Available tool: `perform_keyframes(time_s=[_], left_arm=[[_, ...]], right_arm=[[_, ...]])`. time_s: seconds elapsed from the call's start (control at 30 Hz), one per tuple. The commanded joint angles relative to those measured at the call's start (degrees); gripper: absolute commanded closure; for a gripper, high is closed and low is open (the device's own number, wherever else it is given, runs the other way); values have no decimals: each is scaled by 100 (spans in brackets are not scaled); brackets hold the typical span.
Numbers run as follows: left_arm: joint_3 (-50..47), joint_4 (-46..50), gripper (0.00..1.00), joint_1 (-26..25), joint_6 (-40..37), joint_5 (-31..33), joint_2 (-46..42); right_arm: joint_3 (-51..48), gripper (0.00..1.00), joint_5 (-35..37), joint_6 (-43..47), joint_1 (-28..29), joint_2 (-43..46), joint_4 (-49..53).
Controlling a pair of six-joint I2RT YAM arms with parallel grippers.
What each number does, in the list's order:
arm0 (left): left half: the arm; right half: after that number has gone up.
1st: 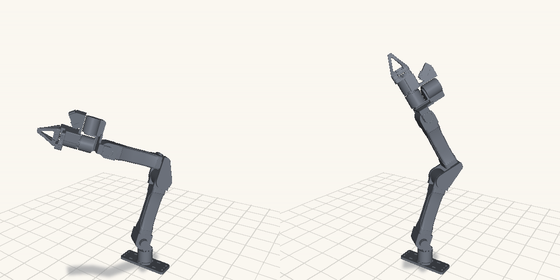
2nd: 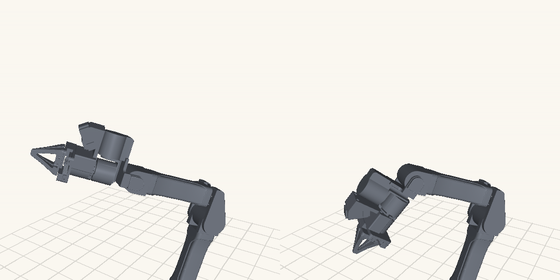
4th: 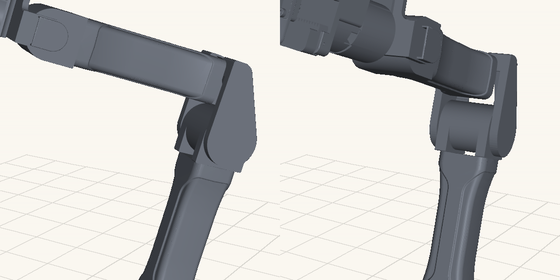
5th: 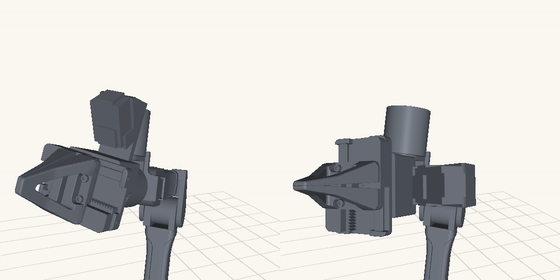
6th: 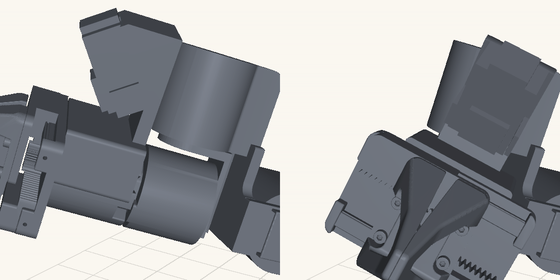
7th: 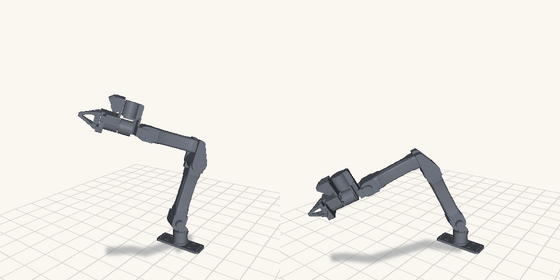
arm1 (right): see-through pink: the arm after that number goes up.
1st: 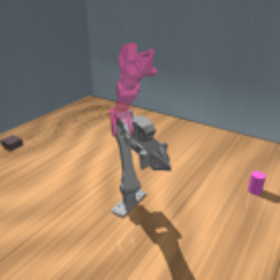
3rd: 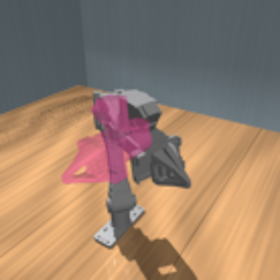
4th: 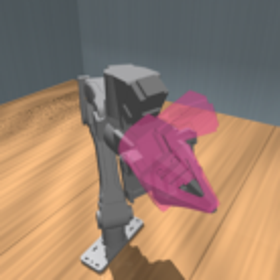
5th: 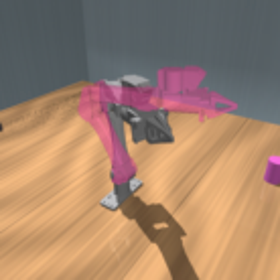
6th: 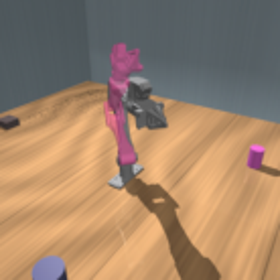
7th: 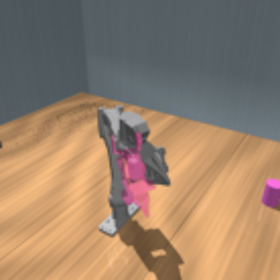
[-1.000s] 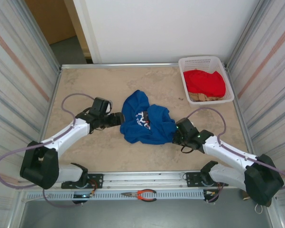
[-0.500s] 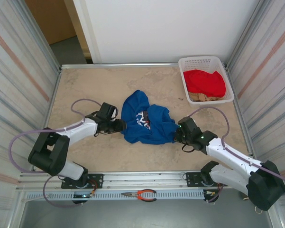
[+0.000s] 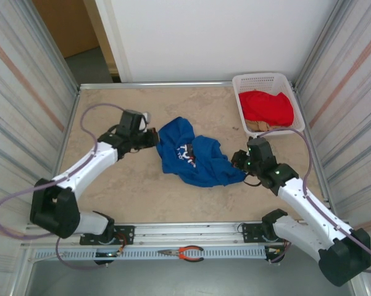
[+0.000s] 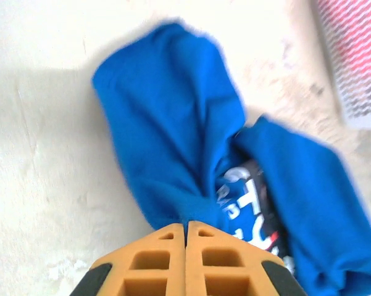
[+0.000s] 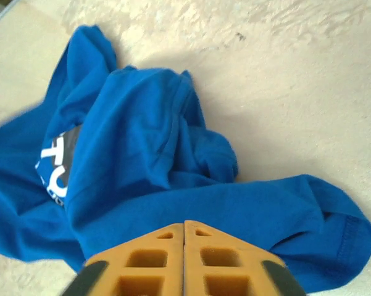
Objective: Fold the inside-out t-shirt
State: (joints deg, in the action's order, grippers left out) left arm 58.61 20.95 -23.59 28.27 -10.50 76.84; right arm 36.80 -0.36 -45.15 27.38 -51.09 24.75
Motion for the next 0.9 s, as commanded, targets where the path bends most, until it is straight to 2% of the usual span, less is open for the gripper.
perform_keyframes(time_s=[0.0, 0.07, 0.13, 0.3, 0.53, 0.6, 0.63, 0.7, 0.77, 0.87], left_arm=[[123, 650, 100, 94, -301, -105, -209], [81, 705, 100, 117, -340, -110, -269], [5, 724, 100, 144, -350, -92, -330], [-204, 689, 100, 229, -321, -118, -449], [-340, 634, 100, 239, -322, -154, -458], [-396, 591, 100, 250, -286, -157, -443], [-426, 562, 100, 263, -272, -163, -430], [-510, 469, 100, 347, -194, -198, -422], [-586, 348, 100, 526, -121, -360, -424], [-498, 327, 100, 964, -80, -647, -453]], right_arm=[[-151, 57, -151, 98, 423, -208, 248], [-297, 45, 12, -42, 780, -385, 167], [-451, 42, 181, -189, 1049, -524, 75], [-761, 40, 632, -525, 1390, -1018, -10], [-839, 42, 708, -466, 1337, -1298, -358], [-767, 47, 610, -402, 1316, -1489, -577], [-716, 53, 546, -386, 1294, -1603, -677], [-609, 73, 415, -329, 1264, -1776, -824], [-443, 100, 307, -231, 1184, -1816, -851], [88, 100, 185, 173, 784, -1305, -413]])
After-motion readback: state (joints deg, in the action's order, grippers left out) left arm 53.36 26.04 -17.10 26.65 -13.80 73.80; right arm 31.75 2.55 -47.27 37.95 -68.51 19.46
